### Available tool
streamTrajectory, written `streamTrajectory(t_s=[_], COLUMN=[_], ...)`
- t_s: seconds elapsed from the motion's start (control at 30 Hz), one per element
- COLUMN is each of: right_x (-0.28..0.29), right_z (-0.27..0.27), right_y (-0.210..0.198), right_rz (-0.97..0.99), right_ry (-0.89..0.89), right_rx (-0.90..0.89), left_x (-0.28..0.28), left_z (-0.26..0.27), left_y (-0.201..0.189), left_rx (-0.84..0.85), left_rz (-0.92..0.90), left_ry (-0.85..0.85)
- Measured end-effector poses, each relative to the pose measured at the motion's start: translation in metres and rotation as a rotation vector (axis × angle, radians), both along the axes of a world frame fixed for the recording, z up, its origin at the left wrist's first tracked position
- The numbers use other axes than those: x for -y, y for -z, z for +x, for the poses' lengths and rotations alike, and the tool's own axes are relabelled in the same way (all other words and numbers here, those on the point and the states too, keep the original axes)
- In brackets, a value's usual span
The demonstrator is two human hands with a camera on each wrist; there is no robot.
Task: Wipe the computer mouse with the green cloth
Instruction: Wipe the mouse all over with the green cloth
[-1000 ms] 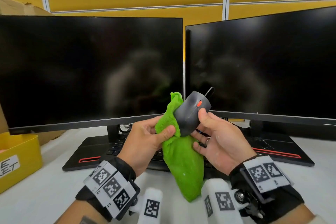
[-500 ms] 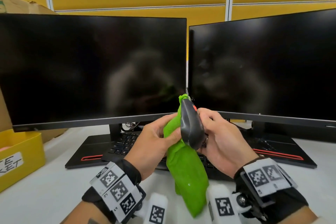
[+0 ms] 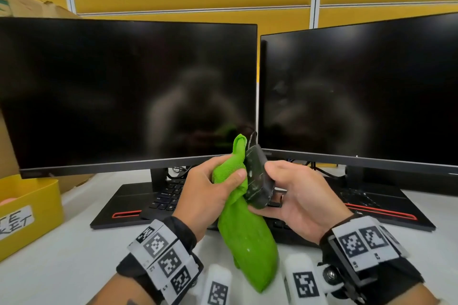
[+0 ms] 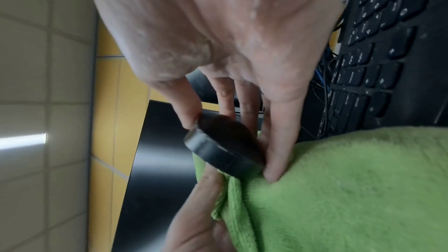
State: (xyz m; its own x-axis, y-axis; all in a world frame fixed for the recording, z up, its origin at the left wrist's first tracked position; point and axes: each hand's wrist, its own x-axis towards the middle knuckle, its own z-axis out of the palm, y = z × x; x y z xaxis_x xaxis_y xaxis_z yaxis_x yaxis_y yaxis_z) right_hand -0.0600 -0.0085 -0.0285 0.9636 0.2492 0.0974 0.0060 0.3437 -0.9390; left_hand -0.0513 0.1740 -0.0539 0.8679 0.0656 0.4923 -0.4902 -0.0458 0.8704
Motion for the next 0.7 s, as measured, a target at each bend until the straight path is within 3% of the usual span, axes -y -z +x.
streamTrajectory(t_s=[0.17, 0.43, 0.7], right_x=[0.008, 0.001, -0.006], right_z=[0.007, 0.000, -0.001], right_y=[0.000, 0.001, 0.005], right_rz=[0.168, 0.095, 0.053], right_ry=[0.006, -0.197, -0.224], right_rx=[-0.071, -0.070, -0.043], left_x=[-0.003, -0.003, -0.015], left_z=[-0.006, -0.010, -0.002], left_y=[-0.016, -0.018, -0.018], left_rx=[0.054, 0.202, 0.134], left_rz=[-0.093, 0.196, 0.027], left_ry=[-0.009, -0.089, -0.284])
